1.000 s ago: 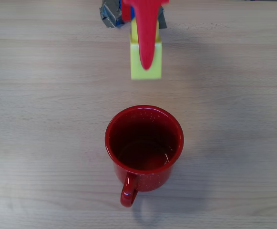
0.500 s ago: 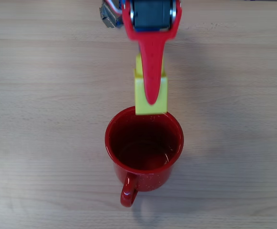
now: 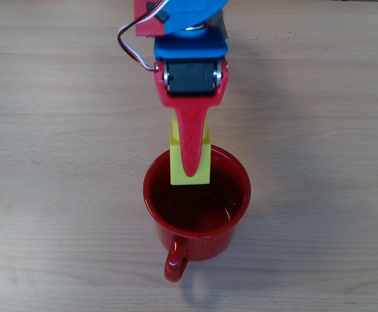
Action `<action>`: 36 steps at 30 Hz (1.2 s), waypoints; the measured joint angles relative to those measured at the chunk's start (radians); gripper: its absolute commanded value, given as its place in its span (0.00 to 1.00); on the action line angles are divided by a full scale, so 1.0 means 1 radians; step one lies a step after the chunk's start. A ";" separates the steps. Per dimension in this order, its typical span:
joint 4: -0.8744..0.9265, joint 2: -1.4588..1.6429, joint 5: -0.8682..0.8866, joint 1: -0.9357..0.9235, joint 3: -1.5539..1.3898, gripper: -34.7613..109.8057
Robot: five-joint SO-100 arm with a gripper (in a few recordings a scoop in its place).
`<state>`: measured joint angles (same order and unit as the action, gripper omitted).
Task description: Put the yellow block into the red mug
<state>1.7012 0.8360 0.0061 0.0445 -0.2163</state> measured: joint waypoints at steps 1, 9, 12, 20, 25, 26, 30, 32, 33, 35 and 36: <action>-0.002 0.000 0.000 -0.002 -0.014 0.24; -0.021 0.002 0.002 0.000 -0.112 0.35; -0.021 0.000 0.002 0.000 -0.112 0.41; -0.021 0.000 0.000 -0.002 -0.112 0.56; -0.021 0.000 0.000 -0.002 -0.112 0.58; -0.021 0.000 0.000 -0.002 -0.112 0.58; -0.021 0.000 0.000 -0.002 -0.112 0.58; -0.021 0.000 0.000 -0.002 -0.112 0.58; -0.021 0.000 0.000 -0.002 -0.112 0.58; -0.021 0.000 0.000 -0.002 -0.112 0.58; -0.021 0.002 0.000 -0.002 -0.112 0.56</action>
<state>1.6797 0.8376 0.0061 0.0430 -0.3283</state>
